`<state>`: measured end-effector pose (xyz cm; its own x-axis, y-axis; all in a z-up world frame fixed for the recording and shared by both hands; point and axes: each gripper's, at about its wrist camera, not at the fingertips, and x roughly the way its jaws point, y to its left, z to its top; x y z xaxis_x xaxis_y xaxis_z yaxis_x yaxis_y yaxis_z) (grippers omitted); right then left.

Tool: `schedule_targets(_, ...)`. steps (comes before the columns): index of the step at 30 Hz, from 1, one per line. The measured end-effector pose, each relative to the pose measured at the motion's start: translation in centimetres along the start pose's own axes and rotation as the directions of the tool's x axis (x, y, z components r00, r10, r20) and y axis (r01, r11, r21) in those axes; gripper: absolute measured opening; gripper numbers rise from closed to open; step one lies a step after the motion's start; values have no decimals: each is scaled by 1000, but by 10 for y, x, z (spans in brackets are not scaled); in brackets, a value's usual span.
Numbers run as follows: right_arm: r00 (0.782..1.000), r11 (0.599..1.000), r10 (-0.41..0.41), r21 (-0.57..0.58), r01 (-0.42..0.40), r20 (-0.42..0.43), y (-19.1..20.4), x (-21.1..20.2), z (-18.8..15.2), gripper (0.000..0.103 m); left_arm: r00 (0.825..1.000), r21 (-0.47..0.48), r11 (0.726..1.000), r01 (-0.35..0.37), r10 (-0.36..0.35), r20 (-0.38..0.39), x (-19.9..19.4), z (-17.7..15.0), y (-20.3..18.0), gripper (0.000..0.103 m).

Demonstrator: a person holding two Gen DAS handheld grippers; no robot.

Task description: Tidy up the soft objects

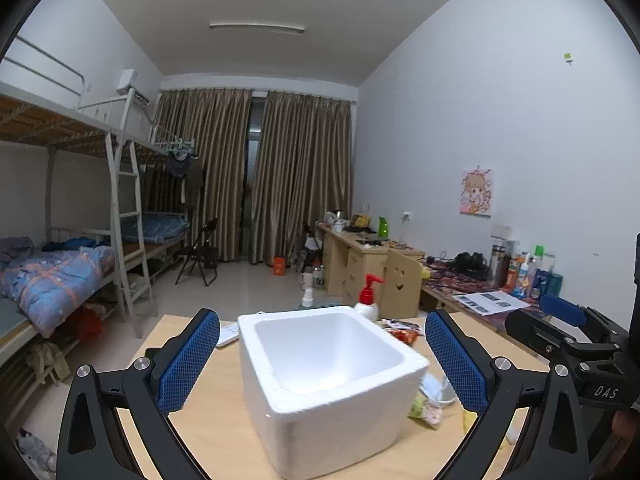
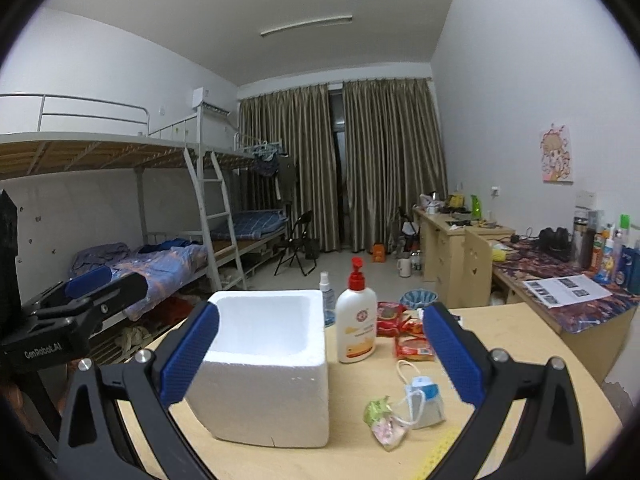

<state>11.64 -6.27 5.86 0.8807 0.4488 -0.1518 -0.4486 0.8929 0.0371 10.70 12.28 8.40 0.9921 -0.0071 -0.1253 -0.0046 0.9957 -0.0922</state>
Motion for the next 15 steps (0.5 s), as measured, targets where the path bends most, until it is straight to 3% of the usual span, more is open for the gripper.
schedule_targets(5, 999, 1000, -25, 2, 25, 24, -4, -23, -3, 103, 1000, 26, 999, 24, -24, -1, -14, -2, -20, 103)
schedule_targets(15, 991, 993, -116, 23, 115, 69, -28, -69, -20, 103, 990, 47, 989, 139, -139, 6, -34, -9, -64, 103)
